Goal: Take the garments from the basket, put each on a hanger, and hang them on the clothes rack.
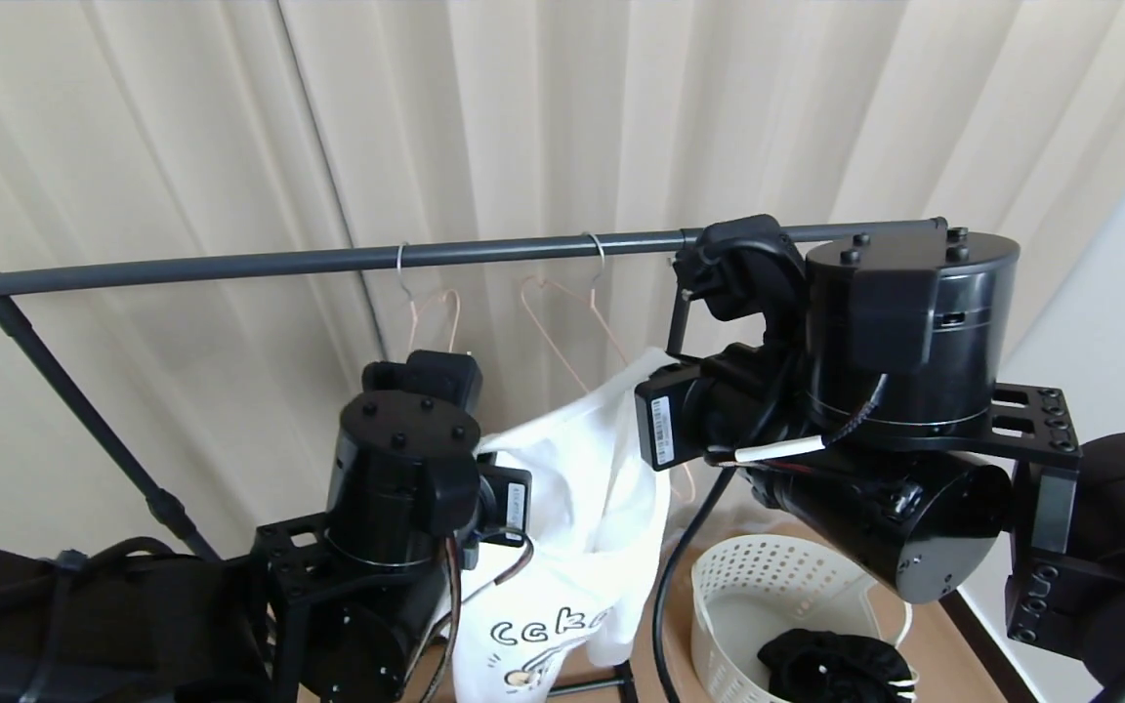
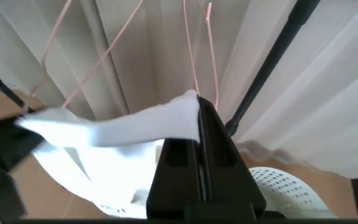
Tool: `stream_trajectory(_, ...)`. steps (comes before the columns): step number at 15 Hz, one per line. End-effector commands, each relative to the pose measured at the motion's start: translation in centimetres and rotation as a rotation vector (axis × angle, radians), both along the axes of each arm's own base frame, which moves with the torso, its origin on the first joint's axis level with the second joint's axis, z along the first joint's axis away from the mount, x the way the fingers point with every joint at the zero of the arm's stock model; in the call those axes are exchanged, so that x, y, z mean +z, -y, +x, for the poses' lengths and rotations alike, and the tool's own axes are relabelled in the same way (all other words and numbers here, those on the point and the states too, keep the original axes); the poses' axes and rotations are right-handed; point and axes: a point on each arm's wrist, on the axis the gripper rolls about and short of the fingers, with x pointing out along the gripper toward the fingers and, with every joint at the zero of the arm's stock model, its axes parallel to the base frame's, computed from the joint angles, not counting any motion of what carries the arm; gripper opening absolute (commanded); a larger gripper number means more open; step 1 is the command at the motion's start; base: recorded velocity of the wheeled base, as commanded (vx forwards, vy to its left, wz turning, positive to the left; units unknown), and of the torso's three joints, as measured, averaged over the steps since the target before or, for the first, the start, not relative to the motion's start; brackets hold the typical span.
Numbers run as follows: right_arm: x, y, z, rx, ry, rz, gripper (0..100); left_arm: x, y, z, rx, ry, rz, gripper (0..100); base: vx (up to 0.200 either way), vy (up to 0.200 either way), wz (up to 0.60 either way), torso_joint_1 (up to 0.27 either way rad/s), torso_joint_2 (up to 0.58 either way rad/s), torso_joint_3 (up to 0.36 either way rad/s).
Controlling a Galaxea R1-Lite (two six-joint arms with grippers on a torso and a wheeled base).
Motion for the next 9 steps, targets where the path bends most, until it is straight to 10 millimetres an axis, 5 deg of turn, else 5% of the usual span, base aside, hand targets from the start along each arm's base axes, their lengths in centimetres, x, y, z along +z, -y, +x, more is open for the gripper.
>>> stream_trajectory(1, -1.0, 0.5, 0.1, -0.008, -0.015, -0.047, 0, 2.2, -1.2, 0.3, 0.030, 0.057, -0.037, 0, 0.000, 0.000, 0.00, 0.000, 0.00, 0.000)
stream_trajectory(9, -3.6, 0.4, 0.1, 0.003, -0.061, -0.148, 0, 4.0, -0.9, 1.0, 0.035, 0.105, -0.066, 0, 0.000, 0.000, 0.00, 0.000, 0.00, 0.000)
